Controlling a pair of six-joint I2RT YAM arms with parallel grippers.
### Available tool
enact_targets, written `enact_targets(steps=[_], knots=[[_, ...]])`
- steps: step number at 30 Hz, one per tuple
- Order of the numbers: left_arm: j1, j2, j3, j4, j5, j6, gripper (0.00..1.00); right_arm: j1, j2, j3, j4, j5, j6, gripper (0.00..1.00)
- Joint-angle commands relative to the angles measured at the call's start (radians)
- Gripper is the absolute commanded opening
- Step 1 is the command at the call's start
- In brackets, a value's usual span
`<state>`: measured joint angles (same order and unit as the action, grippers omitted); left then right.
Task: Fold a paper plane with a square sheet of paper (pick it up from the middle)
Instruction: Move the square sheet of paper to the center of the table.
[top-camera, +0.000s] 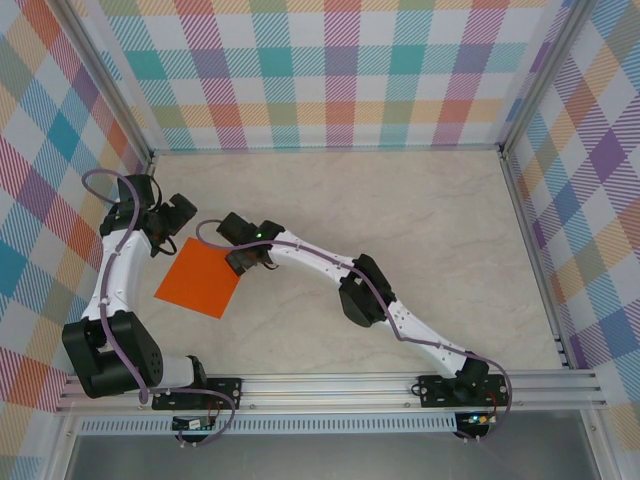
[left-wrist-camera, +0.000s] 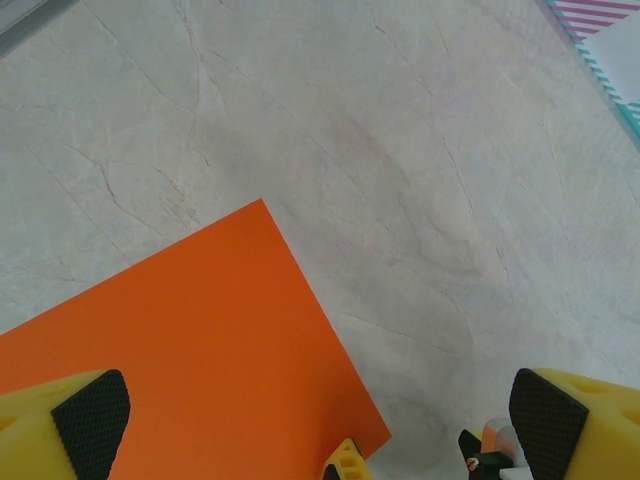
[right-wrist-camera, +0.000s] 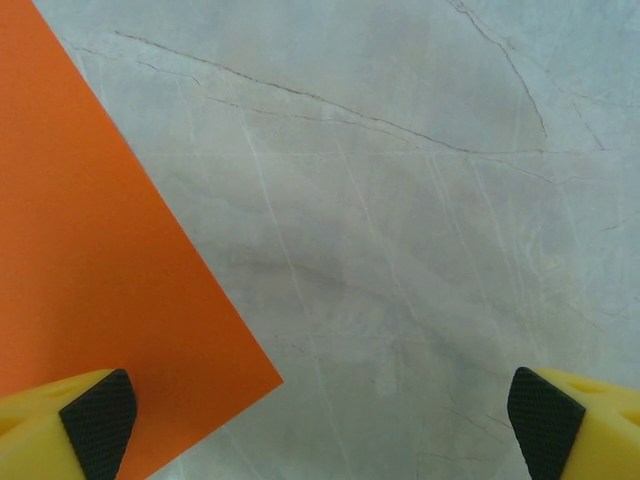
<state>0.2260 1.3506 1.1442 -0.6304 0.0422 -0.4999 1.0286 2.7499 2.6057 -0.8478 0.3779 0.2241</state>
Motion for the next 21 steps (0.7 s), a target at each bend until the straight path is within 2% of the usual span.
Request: enact_targets(steps=[1,9,16,21], knots=[[0.017,-0.017,-0.005,-0.034,-0.013,0.021,1.0,-0.027,-0.02,-0.117,-0.085,0.065,-0.006,0.98],[0.017,-0.016,-0.013,-0.029,-0.012,0.028,1.0,-0.163,-0.344,-0.666,0.086,0.086,0.072,0.97],[0.018,-0.013,-0.018,-0.023,0.017,0.024,1.0,-0.316,-0.6,-1.124,0.17,0.103,0.037,0.97],[0.018,-0.002,-0.033,0.002,0.079,0.003,1.0,-0.404,-0.724,-1.242,0.142,0.114,0.045,0.97]])
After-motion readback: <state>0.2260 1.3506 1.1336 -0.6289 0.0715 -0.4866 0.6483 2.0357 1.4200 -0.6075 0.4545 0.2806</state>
